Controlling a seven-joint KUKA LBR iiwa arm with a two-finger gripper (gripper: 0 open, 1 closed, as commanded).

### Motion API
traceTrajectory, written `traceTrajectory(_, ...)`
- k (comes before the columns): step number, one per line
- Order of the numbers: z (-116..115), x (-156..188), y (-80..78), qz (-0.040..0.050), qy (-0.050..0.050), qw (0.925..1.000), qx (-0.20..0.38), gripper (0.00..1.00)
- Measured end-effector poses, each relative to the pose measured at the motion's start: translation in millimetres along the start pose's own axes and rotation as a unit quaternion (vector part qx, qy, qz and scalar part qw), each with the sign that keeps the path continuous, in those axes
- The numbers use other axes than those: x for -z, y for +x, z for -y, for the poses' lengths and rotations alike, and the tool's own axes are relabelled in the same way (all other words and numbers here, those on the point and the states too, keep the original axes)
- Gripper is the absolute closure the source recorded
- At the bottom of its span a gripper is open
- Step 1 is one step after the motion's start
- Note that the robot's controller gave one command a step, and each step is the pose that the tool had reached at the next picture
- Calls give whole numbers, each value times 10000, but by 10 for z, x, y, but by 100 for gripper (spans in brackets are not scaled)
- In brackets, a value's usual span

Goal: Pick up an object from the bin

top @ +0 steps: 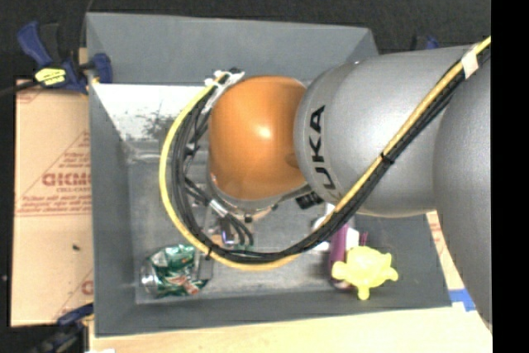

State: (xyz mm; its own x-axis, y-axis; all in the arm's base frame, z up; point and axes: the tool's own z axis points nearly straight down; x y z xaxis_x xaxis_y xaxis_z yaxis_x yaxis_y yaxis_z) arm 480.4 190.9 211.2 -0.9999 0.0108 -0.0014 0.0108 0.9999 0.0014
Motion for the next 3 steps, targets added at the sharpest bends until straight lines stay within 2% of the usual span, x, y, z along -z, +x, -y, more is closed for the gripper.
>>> traceTrajectory(1, 0, 0, 0, 0, 0, 10000, 0, 0)
traceTrajectory(2, -458, -492, -70, -12, 1, 9999, 159, 0)
traceTrajectory(3, -389, -720, -60, 23, 2, 9997, 246, 0)
